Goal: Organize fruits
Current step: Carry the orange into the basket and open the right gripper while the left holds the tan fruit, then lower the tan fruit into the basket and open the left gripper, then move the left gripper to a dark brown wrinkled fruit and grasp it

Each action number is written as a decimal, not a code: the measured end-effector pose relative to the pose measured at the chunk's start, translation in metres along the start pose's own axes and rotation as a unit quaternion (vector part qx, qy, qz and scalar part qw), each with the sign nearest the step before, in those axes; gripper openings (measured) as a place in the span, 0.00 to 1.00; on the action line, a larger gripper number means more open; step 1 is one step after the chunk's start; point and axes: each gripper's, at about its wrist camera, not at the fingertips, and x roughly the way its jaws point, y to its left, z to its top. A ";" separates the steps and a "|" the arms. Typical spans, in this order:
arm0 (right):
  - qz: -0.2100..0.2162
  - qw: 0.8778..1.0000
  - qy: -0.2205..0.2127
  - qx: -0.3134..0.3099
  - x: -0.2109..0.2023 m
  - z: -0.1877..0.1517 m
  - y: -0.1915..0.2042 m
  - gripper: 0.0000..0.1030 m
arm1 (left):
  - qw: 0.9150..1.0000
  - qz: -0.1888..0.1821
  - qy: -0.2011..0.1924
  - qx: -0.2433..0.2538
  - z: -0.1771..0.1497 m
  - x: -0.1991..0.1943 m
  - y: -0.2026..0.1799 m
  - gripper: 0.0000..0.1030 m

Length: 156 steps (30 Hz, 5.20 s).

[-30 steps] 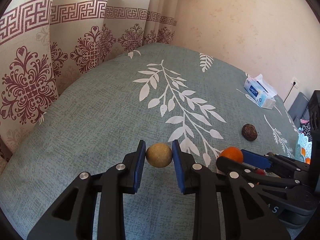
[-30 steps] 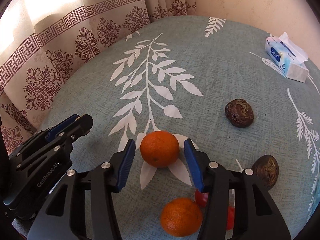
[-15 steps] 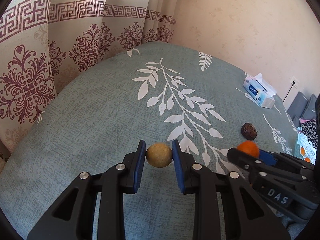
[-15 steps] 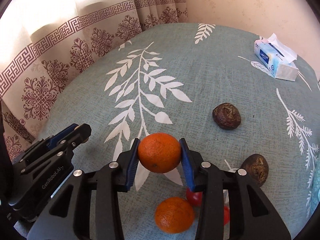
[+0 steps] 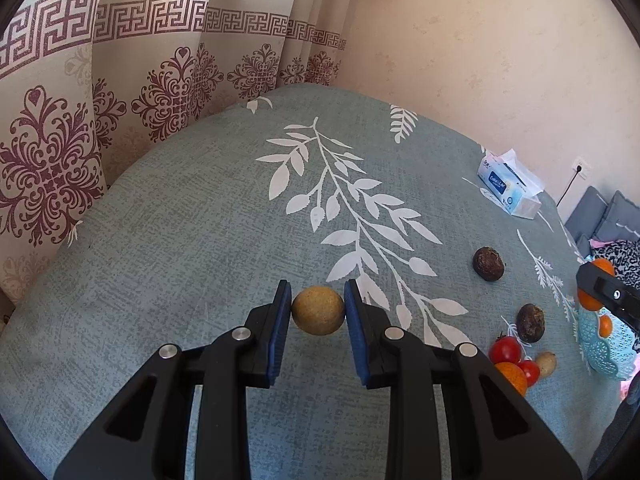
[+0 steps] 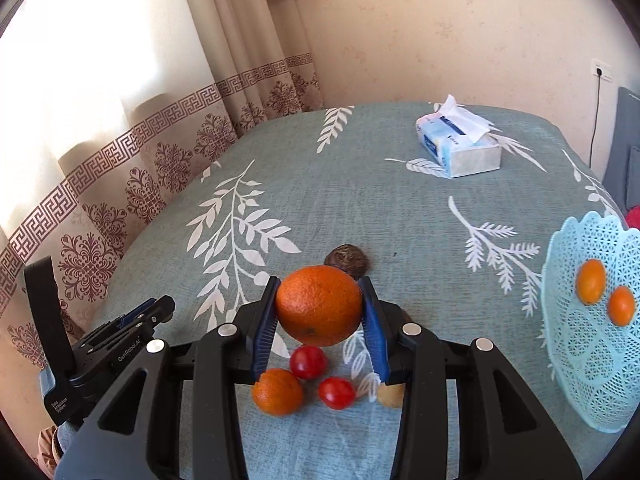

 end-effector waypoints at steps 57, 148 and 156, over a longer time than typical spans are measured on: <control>-0.156 0.945 -0.134 0.254 -0.154 -0.035 -0.218 0.51 | 0.951 -0.181 0.008 0.249 -0.021 -0.050 -0.266 0.27; -0.088 0.983 -0.064 0.146 -0.089 -0.037 -0.138 0.63 | 0.966 -0.040 0.207 0.152 0.052 0.137 -0.188 0.89; -0.084 0.985 -0.050 0.140 -0.080 -0.038 -0.135 0.63 | 0.962 -0.024 0.219 0.162 0.053 0.150 -0.195 0.76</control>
